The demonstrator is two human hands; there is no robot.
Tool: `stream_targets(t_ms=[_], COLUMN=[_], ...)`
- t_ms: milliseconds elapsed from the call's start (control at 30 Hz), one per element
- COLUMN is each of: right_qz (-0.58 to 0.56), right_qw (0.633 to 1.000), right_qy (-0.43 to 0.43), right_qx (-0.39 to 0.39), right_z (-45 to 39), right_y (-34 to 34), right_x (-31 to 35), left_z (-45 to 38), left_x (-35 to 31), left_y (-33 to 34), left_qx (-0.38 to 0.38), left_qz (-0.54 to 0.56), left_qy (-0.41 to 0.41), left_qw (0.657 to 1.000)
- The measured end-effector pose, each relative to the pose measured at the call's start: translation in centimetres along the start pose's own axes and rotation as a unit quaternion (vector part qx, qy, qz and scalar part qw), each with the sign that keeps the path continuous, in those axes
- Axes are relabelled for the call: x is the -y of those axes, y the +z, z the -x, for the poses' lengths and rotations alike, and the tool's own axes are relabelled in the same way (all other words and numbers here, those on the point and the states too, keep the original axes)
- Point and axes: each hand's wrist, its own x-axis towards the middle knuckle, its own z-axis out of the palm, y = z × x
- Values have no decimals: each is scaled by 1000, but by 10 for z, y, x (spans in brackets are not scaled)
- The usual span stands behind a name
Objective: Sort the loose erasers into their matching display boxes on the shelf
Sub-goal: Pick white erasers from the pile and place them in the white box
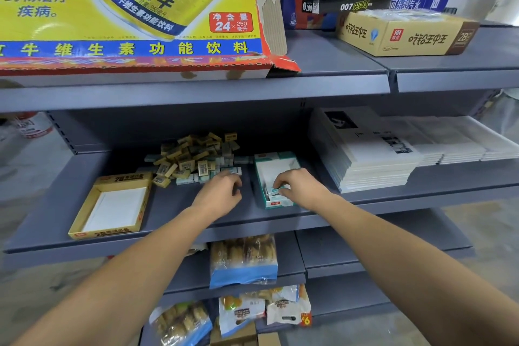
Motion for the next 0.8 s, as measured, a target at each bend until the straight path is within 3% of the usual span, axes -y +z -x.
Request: stream_targets(t_ms=[300, 567, 800], right_qz=[-2, 2, 17], right_qw=[1000, 997, 996], right_qy=[17, -20, -84], right_qx=[25, -76, -39], right_z=[0, -21, -48], right_y=[1, 2, 26], right_x=[1, 45, 87], left_z=[-1, 15, 33], left_x=[-3, 18, 55], left_y=[2, -12, -35], left_qx=[1, -11, -24], left_qz=[0, -14, -23], left_qy=[2, -37, -84], left_qw=[1000, 999, 996])
